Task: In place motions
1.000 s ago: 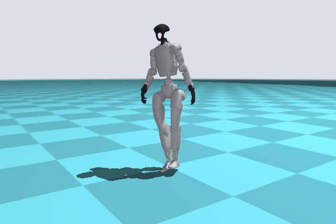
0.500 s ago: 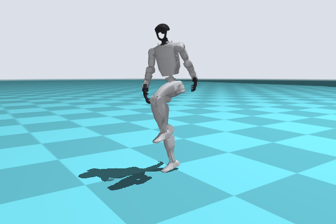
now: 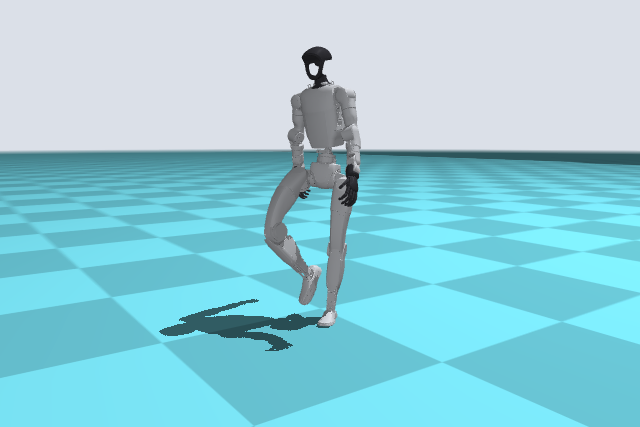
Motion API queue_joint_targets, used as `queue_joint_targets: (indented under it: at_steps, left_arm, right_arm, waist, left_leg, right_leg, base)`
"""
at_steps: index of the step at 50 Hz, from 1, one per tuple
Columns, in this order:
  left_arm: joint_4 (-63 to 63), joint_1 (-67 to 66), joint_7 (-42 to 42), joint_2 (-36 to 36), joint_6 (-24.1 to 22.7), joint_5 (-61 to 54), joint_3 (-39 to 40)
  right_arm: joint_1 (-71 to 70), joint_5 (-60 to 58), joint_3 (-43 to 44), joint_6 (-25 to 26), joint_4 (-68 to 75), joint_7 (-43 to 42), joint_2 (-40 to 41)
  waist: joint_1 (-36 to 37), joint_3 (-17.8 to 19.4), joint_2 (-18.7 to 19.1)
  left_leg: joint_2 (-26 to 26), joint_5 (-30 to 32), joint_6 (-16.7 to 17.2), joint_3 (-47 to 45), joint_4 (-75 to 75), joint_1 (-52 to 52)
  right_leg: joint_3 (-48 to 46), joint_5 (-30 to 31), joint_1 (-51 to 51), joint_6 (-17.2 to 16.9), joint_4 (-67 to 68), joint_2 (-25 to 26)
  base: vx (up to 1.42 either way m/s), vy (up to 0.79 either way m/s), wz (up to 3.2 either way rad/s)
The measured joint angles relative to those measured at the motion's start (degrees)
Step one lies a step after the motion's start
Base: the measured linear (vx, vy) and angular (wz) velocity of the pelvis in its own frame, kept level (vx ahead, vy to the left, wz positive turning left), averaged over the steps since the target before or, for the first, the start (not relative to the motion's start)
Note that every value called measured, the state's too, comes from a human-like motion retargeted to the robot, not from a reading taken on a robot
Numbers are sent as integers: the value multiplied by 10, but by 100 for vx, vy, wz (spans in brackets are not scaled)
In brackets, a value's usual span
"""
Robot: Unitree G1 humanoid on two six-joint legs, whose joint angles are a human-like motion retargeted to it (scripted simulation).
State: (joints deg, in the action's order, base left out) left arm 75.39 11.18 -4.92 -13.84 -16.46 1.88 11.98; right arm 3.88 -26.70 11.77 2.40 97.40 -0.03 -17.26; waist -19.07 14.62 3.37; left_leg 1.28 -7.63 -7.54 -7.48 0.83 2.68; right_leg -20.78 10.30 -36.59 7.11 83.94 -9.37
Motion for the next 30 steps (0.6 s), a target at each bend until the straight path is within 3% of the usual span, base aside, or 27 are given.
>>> queue_joint_targets:
  at_steps: [3, 8, 12, 18, 20, 21, 22, 23, 25, 26, 27, 28, 30]
  left_arm:
    - [-48, 42, 68, 24, 14, 41, 33]
    - [-101, 72, 84, 48, 8, -15, -12]
    - [-109, 75, 83, 53, 6, 7, -5]
    - [11, -2, 55, 64, 50, 84, 41]
    - [71, -45, 64, 69, 69, 82, 35]
    - [90, -66, 61, 67, 73, 85, 39]
    - [110, -89, 49, 67, 78, 91, 51]
    - [131, -116, 21, 69, 83, 102, 78]
    - [162, -144, -30, 76, 76, 101, 120]
    - [162, -164, -39, 82, 67, 81, 131]
    - [162, -185, -40, 87, 61, 63, 144]
    - [161, -204, -23, 90, 61, 51, 164]
    - [179, -229, 34, 94, 87, 49, 187]
  right_arm:
    - [118, 82, 69, -13, 0, -10, -23]
    - [269, 130, 159, -66, 0, -57, -33]
    - [289, 143, 161, -62, 0, -78, -22]
    - [163, 127, 59, -26, 0, -24, 1]
    - [91, 113, 8, -21, 0, -2, 16]
    - [57, 109, -17, -21, 0, 13, 24]
    - [10, 103, -46, -22, 0, 33, 34]
    - [-64, 94, -82, -24, 0, 67, 50]
    - [-178, 68, -91, -37, -47, 118, 82]
    - [-220, 67, -95, -46, -88, 140, 98]
    - [-262, 70, -103, -55, -126, 163, 111]
    - [-309, 81, -115, -63, -160, 191, 121]
    - [-373, 89, -106, -81, -232, 212, 138]
  waist:
    - [-35, -12, -1]
    - [-17, -70, 12]
    - [20, -86, -1]
    - [91, -126, -19]
    - [109, -138, -32]
    - [117, -135, -41]
    - [130, -130, -53]
    - [150, -120, -71]
    - [201, -85, -67]
    - [213, -63, -77]
    - [230, -43, -87]
    - [256, -26, -99]
    - [313, -6, -115]
  left_leg:
    - [-5, 21, 2, 20, 6, -21]
    - [-14, 32, 13, 22, 15, -51]
    - [-6, 39, 24, -12, 1, -39]
    - [24, 15, 35, -82, 1, -11]
    - [44, 3, 32, -95, 36, -16]
    - [49, 10, 30, -108, 64, -17]
    - [44, 34, 27, -131, 126, -34]
    - [20, 90, 22, -174, 257, -84]
    - [-123, 191, -47, -226, 541, -226]
    - [-48, 194, -29, -126, 606, -312]
    - [-15, 180, -23, -72, 679, -385]
    - [-65, 135, -39, -111, 767, -431]
    - [-117, 104, -39, -137, 875, -531]
  right_leg:
    - [-15, -31, -84, 4, 80, -17]
    - [-19, -41, -110, -1, 39, -5]
    - [-2, -28, 4, -16, -107, 16]
    - [93, 35, 263, -80, -523, 88]
    - [93, -72, 354, -131, -672, 85]
    - [47, -100, 383, -125, -710, 70]
    - [19, -110, 407, -122, -749, 55]
    - [26, -83, 419, -123, -787, 39]
    - [107, -57, 410, -143, -811, 42]
    - [120, -42, 408, -140, -817, 34]
    - [127, -30, 405, -135, -822, 27]
    - [118, -23, 401, -126, -822, 24]
    - [138, -21, 381, -122, -814, 6]
  base:
    - [20, -5, 66]
    - [20, -13, -3]
    - [-5, -8, -74]
    - [11, -7, -101]
    - [10, -12, -41]
    - [3, -15, -67]
    - [-10, -20, -129]
    - [-28, -23, -167]
    - [-49, -24, -161]
    - [-55, -27, -123]
    - [-52, -25, -145]
    - [-47, -19, -181]
    - [-35, -12, -166]
